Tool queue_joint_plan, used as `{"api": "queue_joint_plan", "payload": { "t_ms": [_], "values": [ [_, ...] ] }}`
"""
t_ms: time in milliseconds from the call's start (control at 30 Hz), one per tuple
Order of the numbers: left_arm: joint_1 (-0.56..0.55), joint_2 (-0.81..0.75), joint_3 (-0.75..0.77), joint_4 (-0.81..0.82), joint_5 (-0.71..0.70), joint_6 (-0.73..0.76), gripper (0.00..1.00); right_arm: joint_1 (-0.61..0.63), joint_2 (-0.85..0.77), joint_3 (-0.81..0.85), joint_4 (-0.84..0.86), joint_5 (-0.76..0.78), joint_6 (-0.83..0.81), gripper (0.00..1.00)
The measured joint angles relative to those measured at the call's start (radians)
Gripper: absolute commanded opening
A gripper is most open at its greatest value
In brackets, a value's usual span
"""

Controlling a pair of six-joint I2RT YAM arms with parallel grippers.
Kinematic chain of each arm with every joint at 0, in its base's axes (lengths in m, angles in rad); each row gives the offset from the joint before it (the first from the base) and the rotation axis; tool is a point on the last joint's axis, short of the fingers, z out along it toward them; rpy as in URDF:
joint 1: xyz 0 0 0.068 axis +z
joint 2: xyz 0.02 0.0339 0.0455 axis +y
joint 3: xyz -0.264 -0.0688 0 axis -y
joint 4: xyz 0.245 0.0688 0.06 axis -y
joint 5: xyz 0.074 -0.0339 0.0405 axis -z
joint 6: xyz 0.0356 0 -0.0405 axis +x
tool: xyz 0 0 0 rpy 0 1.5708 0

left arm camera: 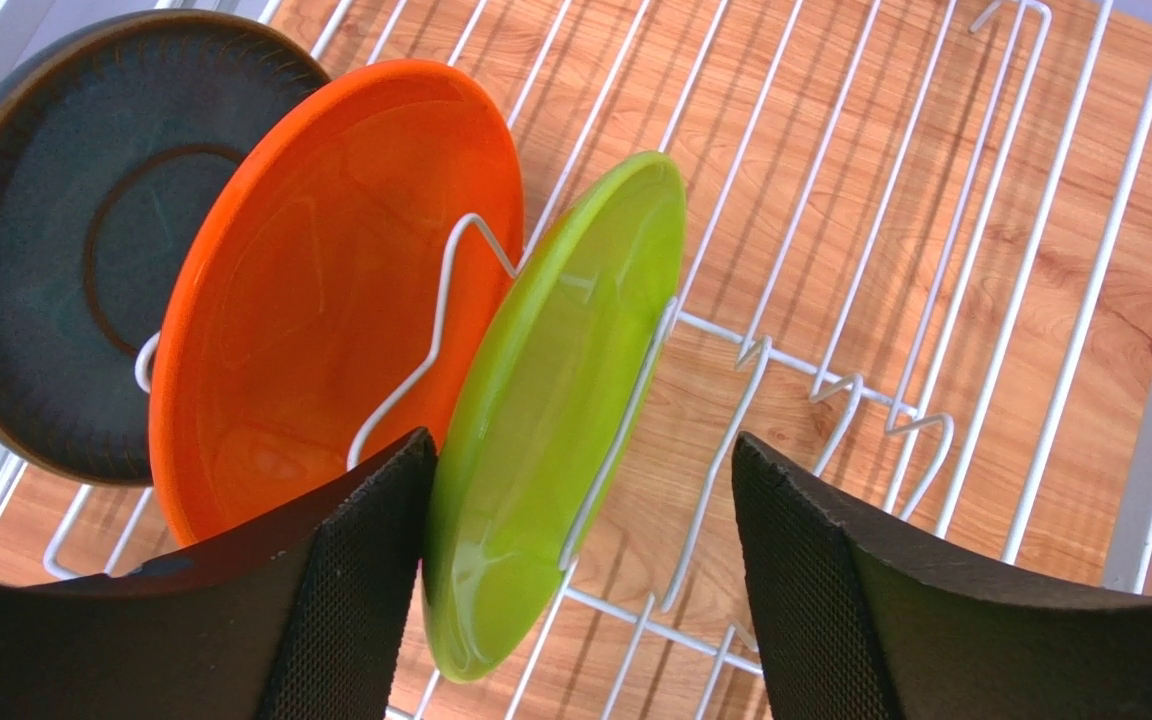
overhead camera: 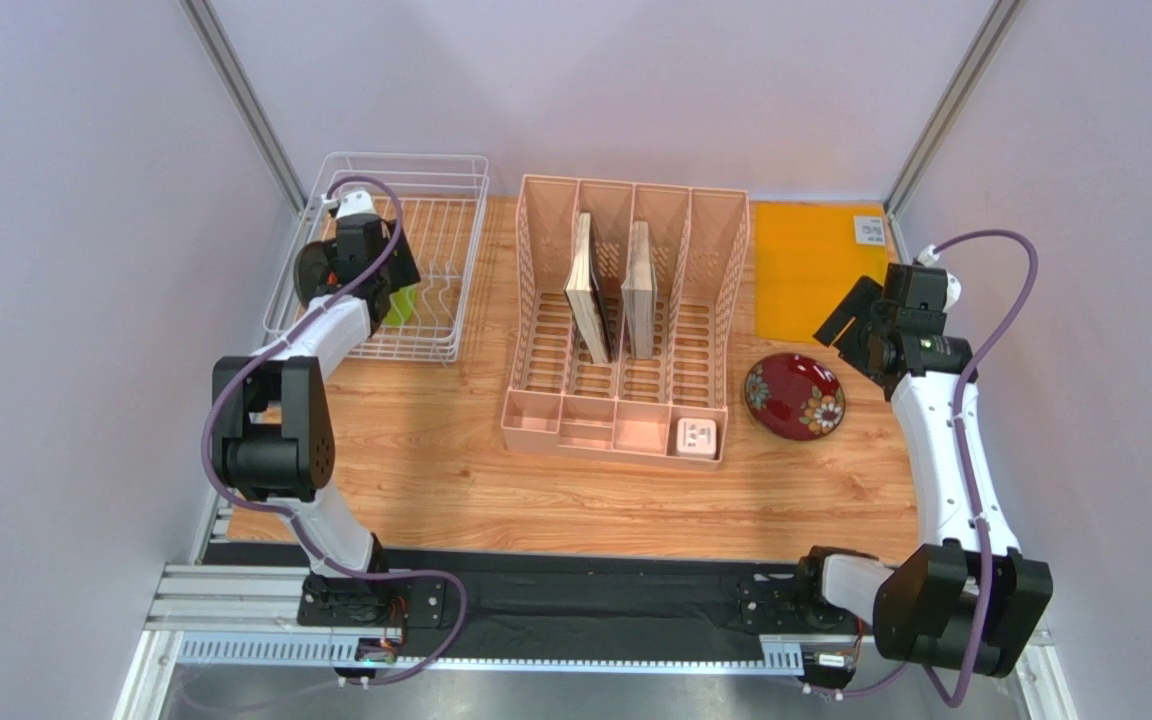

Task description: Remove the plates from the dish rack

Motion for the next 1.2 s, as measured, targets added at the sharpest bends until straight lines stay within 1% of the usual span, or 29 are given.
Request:
{"api": "queue_joint_plan", "payload": {
  "t_ms": [33, 100, 167, 200, 233, 267, 433, 500, 533, 567, 700, 767, 800, 833, 867, 900, 933, 1200],
  "values": [
    [0.000, 0.000, 0.000, -0.001, -0.001, -0.001, 0.74, 0.000, 0.002, 0.000, 0.000, 0.000, 0.000, 0.74],
    [0.000, 0.000, -0.001, -0.001, -0.002, -0.004, 0.65, 0.000, 0.010, 0.000, 0.001, -0.001, 0.000, 0.74],
    [0.000, 0.000, -0.003, 0.000, -0.002, -0.007, 0.60, 0.000, 0.017, 0.000, 0.001, -0.003, 0.000, 0.74],
    [0.000, 0.000, -0.008, 0.002, 0.002, -0.010, 0.60, 0.000, 0.020, 0.000, 0.001, -0.003, 0.000, 0.74],
    [0.000, -0.001, -0.014, 0.003, 0.003, -0.013, 0.56, 0.000, 0.023, 0.000, 0.001, -0.005, 0.000, 0.74],
    [0.000, -0.001, -0.021, 0.004, 0.006, -0.015, 0.44, 0.000, 0.024, 0.000, 0.001, -0.006, 0.000, 0.74],
    [0.000, -0.006, -0.052, 0.000, 0.013, -0.024, 0.42, 0.000, 0.025, 0.000, 0.001, -0.007, -0.001, 0.74],
    [0.000, -0.013, -0.063, -0.002, 0.014, -0.026, 0.39, 0.000, 0.025, 0.000, 0.002, -0.008, -0.003, 0.74],
    [0.000, -0.020, -0.069, -0.003, 0.014, -0.025, 0.30, 0.000, 0.026, 0.000, 0.002, -0.008, -0.004, 0.74],
    [0.000, -0.027, -0.073, -0.006, 0.014, -0.026, 0.27, 0.000, 0.026, 0.000, 0.003, -0.008, -0.005, 0.74],
    [0.007, -0.072, -0.079, -0.028, -0.002, -0.015, 0.27, 0.000, 0.026, -0.002, 0.007, -0.009, -0.007, 0.73],
    [0.009, -0.095, -0.080, -0.029, -0.004, -0.014, 0.25, 0.000, 0.028, -0.003, 0.007, -0.011, -0.008, 0.74],
    [0.009, -0.108, -0.081, -0.030, -0.008, -0.013, 0.20, 0.000, 0.029, -0.003, 0.007, -0.014, -0.008, 0.74],
    [0.008, -0.119, -0.081, -0.031, -0.015, -0.013, 0.17, 0.000, 0.030, -0.003, 0.007, -0.015, -0.008, 0.74],
    [0.008, -0.130, -0.081, -0.032, -0.027, -0.005, 0.12, 0.000, 0.030, -0.004, 0.007, -0.017, -0.008, 0.74],
    [0.010, -0.139, -0.081, -0.032, -0.041, 0.001, 0.04, 0.000, 0.030, -0.005, 0.007, -0.018, -0.009, 0.73],
    [0.012, -0.146, -0.081, -0.032, -0.052, 0.007, 0.00, 0.000, 0.030, -0.006, 0.007, -0.019, -0.010, 0.73],
    [0.010, -0.169, -0.092, -0.033, -0.064, 0.019, 0.00, 0.000, 0.030, -0.009, 0.007, -0.026, -0.015, 0.73]
  ]
}}
